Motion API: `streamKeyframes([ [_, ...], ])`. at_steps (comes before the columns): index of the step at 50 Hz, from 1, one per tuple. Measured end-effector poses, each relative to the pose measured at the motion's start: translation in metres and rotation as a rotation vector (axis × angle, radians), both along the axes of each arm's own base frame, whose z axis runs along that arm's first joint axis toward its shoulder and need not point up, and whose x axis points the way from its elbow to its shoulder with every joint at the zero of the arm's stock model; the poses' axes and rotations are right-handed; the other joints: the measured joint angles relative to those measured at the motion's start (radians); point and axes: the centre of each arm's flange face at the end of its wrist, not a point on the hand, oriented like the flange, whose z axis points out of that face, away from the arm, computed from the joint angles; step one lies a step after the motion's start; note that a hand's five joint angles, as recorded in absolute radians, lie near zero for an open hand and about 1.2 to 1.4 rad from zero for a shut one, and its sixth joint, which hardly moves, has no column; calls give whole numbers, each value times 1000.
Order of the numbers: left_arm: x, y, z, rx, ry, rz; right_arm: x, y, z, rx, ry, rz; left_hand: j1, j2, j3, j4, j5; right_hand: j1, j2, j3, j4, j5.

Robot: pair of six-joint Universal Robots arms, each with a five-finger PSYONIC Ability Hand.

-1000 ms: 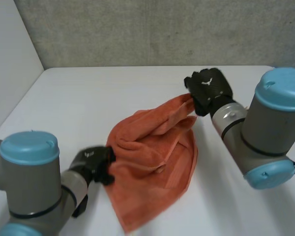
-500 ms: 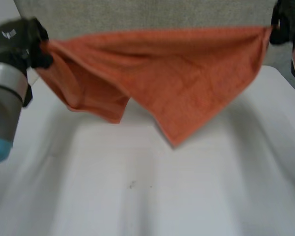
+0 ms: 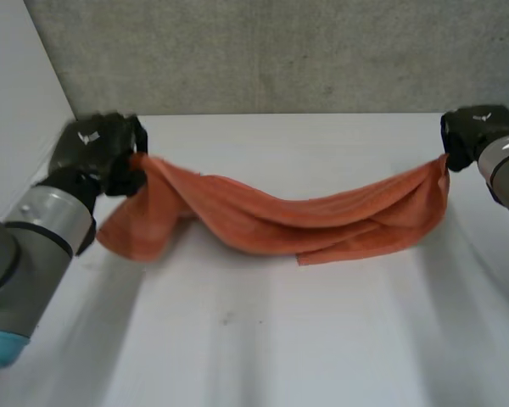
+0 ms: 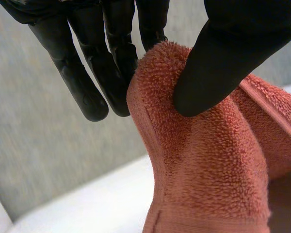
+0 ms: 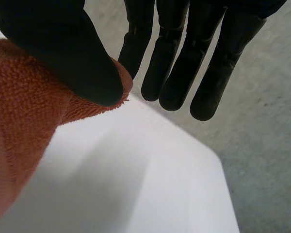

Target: Fold the laundry

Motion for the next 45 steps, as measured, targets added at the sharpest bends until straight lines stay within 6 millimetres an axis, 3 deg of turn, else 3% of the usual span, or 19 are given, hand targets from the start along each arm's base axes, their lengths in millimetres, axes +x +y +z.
streamKeyframes([
  [2, 1, 9, 30, -90, 28, -8, 0, -5, 14, -49, -51, -13, 0, 0, 0, 0, 0, 0, 0, 0, 0, 0],
  [4, 1, 12, 38, -114, 37, -10, -1, -5, 18, -62, -65, -16, 0, 0, 0, 0, 0, 0, 0, 0, 0, 0],
  [6, 5, 27, 72, -215, 76, -18, -3, -3, 43, -124, -133, -25, 0, 0, 0, 0, 0, 0, 0, 0, 0, 0],
  [10, 11, 50, 111, -336, 125, -30, -7, 9, 77, -197, -218, -29, 0, 0, 0, 0, 0, 0, 0, 0, 0, 0],
  [12, 12, 56, 119, -360, 135, -32, -9, 13, 84, -211, -234, -28, 0, 0, 0, 0, 0, 0, 0, 0, 0, 0],
  [15, 18, 75, 145, -426, 164, -42, -14, 33, 117, -278, -284, -13, 0, 1, 0, 0, 0, 0, 0, 0, 0, 0],
  [18, 19, 80, 149, -424, 163, -45, -17, 47, 135, -314, -289, 15, 0, 1, 1, 0, 0, 0, 0, 0, 0, 0],
  [26, 16, 68, 132, -340, 128, -40, -17, 54, 141, -291, -268, 74, 0, 1, 1, 0, 0, 0, 0, 0, 0, 0],
  [30, 8, 45, 96, -214, 78, -36, -11, 33, 112, -188, -251, 92, 0, 1, 1, 1, 0, 0, 0, 0, 0, 1],
  [32, 8, 45, 96, -214, 78, -36, -11, 33, 112, -188, -251, 92, 0, 1, 1, 1, 0, 0, 0, 0, 0, 1],
  [33, 2, 29, 66, -118, 38, -34, -5, 12, 83, -115, -226, 95, 0, 1, 1, 1, 0, 0, 0, 0, 0, 0],
  [35, 1, 26, 60, -100, 31, -34, -3, 8, 77, -103, -220, 95, 0, 1, 1, 1, 0, 0, 0, 0, 0, 0],
  [36, -2, 18, 44, -52, 11, -32, 0, -5, 60, -72, -198, 86, 0, 1, 1, 1, 0, 0, 0, 0, 0, 1],
  [40, -6, 5, 20, 19, -20, -25, 5, -27, 30, -30, -152, 46, 0, 1, 1, 1, 0, 0, 0, 0, 0, 1],
  [43, -5, -1, 10, 46, -31, -16, 6, -36, 17, -14, -127, 8, 0, 1, 1, 1, 0, -143, -196, -181, -185, -161],
  [44, -5, -4, 8, 52, -33, -11, 6, -39, 12, -9, -115, -15, 0, 1, 1, 1, 0, -445, -565, -562, -567, -525],
  [45, -4, -5, 7, 54, -34, -9, 6, -40, 9, -5, -106, -36, 0, 1, 1, 1, 0, -445, -565, -562, -567, -525],
])
